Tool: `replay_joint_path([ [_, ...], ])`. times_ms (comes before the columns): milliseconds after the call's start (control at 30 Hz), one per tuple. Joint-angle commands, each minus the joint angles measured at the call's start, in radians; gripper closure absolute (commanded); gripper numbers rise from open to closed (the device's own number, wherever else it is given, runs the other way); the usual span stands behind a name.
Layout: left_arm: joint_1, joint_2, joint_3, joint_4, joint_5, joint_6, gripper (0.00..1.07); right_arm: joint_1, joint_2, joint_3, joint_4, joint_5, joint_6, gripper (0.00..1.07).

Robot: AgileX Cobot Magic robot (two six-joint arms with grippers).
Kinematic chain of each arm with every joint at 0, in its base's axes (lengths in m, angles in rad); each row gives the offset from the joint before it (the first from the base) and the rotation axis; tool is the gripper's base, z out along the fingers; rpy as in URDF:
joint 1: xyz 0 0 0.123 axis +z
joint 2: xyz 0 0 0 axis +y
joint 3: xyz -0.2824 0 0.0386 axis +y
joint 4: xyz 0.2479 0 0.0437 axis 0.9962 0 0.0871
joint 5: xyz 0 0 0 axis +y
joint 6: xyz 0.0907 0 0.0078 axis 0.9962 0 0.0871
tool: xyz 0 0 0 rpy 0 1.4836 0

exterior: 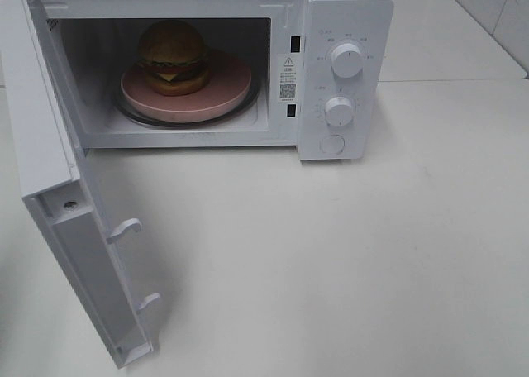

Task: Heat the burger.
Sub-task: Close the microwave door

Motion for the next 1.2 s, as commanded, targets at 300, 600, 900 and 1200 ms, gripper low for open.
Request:
replay_joint_path([
  [300, -0.004, 0.207, 0.023, 0.034, -0.232, -0.003, 1.07, -0.007, -0.026, 0.002, -0.004, -0.007, -0.006, 0.31],
  [600, -0.004, 0.363, 0.023, 0.289, -0.358, -0.199, 1.07, -0.007, -0.026, 0.002, -0.004, -0.007, -0.006, 0.31],
  [900, -0.004, 0.469, 0.023, 0.623, -0.529, -0.454, 1.07, -0.007, -0.026, 0.002, -0.004, -0.007, -0.006, 0.31],
  [1200, -0.004, 0.629, 0.023, 0.82, -0.778, -0.504, 1.07, -0.007, -0.026, 0.002, -0.004, -0.007, -0.006, 0.31],
])
